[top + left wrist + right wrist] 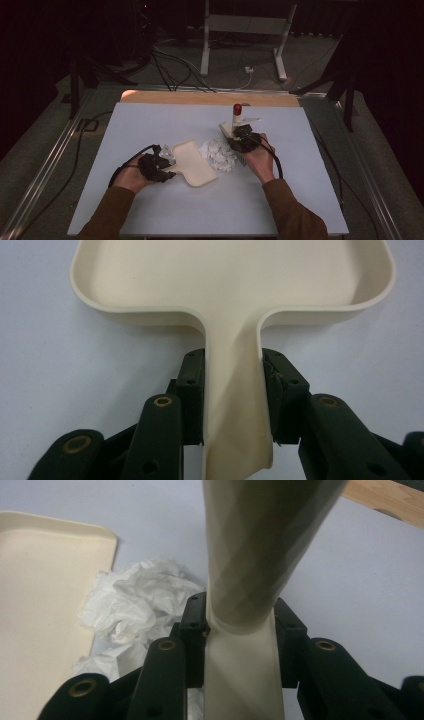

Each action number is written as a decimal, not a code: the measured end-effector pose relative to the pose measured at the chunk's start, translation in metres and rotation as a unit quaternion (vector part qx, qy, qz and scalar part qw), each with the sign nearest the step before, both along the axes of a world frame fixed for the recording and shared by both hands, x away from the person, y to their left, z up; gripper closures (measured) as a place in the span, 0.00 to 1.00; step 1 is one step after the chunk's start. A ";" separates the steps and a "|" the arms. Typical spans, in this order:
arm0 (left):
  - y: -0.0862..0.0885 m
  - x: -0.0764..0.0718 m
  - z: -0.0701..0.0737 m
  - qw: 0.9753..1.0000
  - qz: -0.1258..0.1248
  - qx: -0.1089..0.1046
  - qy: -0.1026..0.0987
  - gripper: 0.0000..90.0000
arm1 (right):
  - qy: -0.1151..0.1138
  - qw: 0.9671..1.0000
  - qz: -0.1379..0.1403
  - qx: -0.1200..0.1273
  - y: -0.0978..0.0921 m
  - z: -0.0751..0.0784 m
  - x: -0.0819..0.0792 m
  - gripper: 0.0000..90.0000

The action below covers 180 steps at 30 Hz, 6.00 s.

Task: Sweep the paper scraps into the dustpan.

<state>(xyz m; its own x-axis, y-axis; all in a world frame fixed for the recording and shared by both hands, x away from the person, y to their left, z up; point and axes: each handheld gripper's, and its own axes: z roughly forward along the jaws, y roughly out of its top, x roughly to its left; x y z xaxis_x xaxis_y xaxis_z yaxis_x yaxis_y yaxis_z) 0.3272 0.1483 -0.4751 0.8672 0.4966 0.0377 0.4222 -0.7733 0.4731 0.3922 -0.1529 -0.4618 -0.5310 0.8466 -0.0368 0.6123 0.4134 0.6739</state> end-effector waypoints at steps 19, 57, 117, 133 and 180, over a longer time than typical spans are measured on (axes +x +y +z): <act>-0.003 0.002 0.000 1.000 0.000 -0.009 0.001 0.74 | 0.004 1.000 0.015 0.002 0.012 0.001 -0.006 0.74; -0.005 0.001 -0.001 1.000 0.001 -0.012 0.001 0.74 | 0.007 0.999 0.045 0.010 0.044 0.002 -0.019 0.74; 0.005 -0.018 -0.034 0.994 0.029 -0.097 -0.041 0.74 | 0.013 0.994 0.096 0.049 0.064 0.027 -0.030 0.74; 0.009 -0.025 -0.030 0.990 0.043 -0.114 -0.067 0.74 | 0.004 0.996 0.072 0.052 0.050 0.028 -0.025 0.74; 0.027 -0.042 -0.015 0.970 0.170 -0.139 -0.099 0.74 | 0.010 0.997 0.053 0.046 0.013 0.030 -0.027 0.74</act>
